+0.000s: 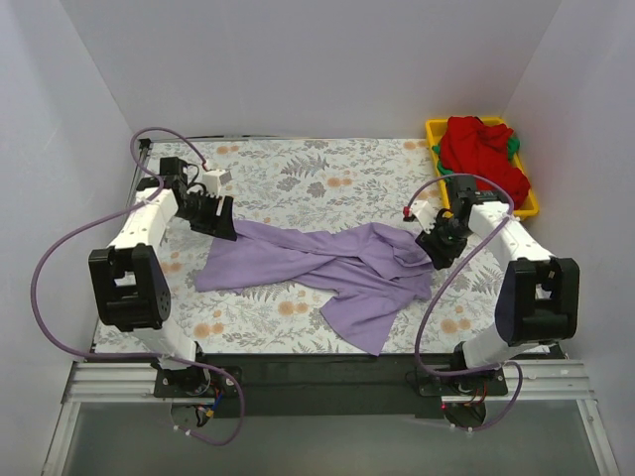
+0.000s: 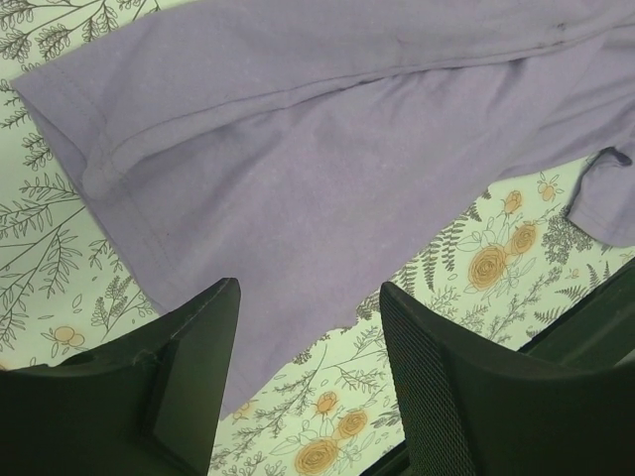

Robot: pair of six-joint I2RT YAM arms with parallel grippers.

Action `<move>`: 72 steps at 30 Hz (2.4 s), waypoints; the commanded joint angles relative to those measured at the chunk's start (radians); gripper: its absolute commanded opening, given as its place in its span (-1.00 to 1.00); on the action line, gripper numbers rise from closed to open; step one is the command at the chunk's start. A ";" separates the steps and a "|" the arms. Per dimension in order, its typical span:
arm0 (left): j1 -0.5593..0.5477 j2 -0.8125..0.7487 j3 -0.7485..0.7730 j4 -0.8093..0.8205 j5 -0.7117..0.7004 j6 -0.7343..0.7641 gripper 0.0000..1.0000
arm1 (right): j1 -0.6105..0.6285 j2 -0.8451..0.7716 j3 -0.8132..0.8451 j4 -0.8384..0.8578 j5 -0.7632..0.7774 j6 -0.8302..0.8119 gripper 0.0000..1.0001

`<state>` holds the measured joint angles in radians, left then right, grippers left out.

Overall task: Fold and stack the t-shirts
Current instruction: Flatten the tshirt out

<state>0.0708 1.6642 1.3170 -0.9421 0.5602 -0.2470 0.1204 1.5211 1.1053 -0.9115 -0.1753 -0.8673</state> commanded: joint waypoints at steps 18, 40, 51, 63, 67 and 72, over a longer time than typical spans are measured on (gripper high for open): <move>0.006 0.135 0.154 -0.015 -0.063 0.031 0.36 | -0.068 0.266 0.139 0.014 -0.052 0.024 -0.18; 0.011 0.160 0.085 0.100 -0.091 0.692 0.15 | -0.076 0.249 0.172 -0.044 -0.176 0.113 -0.97; -0.020 0.187 0.045 0.190 -0.103 0.698 0.02 | -0.102 0.232 0.214 -0.090 -0.211 0.117 -0.97; -0.034 0.256 0.082 0.223 -0.169 0.701 -0.39 | -0.110 0.235 0.289 -0.133 -0.254 0.129 -0.97; -0.034 0.258 0.076 0.190 -0.151 0.710 -0.31 | -0.111 0.248 0.327 -0.150 -0.285 0.142 -0.97; -0.034 0.269 0.068 0.204 -0.154 0.681 -0.40 | -0.111 0.249 0.337 -0.161 -0.297 0.143 -0.97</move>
<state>0.0372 1.9434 1.3701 -0.7513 0.3996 0.4374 0.0132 1.7924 1.4048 -1.0298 -0.4320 -0.7345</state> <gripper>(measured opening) 0.355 0.021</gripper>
